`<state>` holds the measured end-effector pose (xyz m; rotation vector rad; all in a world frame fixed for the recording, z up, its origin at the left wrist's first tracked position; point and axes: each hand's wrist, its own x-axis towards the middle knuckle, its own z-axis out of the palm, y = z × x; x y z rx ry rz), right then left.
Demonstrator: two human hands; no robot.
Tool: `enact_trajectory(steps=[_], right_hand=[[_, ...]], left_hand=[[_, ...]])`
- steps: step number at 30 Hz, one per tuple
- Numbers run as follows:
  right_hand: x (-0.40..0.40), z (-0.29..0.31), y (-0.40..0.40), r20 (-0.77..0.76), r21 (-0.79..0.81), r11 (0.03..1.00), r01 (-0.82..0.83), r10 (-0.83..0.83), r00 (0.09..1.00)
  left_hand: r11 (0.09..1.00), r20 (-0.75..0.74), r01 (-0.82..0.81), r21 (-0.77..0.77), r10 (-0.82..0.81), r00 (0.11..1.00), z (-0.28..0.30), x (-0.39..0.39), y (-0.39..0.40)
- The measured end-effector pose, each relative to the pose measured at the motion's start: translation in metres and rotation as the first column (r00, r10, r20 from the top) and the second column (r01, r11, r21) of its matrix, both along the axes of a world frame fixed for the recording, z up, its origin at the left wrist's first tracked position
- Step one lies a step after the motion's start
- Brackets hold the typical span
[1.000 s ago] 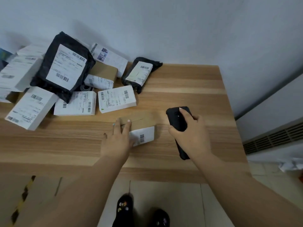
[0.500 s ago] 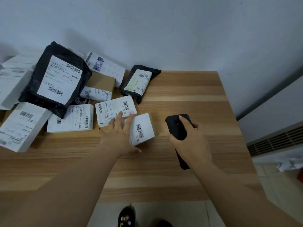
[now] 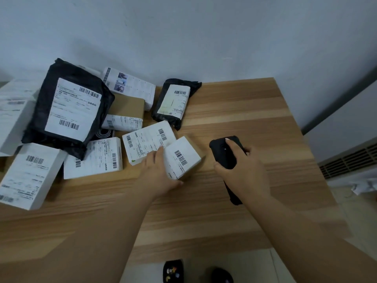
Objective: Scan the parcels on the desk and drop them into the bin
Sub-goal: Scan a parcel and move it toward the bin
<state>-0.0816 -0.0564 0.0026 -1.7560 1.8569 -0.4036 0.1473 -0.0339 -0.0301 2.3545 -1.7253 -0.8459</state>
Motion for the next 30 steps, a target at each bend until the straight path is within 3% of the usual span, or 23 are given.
enact_trajectory(steps=[8, 17, 24, 30], right_hand=[[0.002, 0.032, -0.002, 0.08, -0.033, 0.999, -0.039, 0.041, 0.996], [0.019, 0.13, 0.009, 0.165, -0.233, 0.954, -0.19, 0.231, 0.959], [0.026, 0.225, 0.031, -0.001, -0.269, 0.831, -0.487, 0.506, 0.863], [0.03, 0.279, 0.058, -0.159, -0.26, 0.697, -0.668, 0.652, 0.742]], left_hand=[[0.996, 0.112, 0.025, -0.082, -0.016, 0.994, 0.04, 0.006, 0.013], [0.956, 0.223, -0.051, -0.29, 0.119, 0.968, 0.151, 0.012, 0.046], [0.902, 0.46, 0.054, -0.429, 0.166, 0.872, 0.252, 0.018, 0.077], [0.906, 0.644, 0.113, -0.408, 0.198, 0.739, 0.298, 0.025, 0.101]])
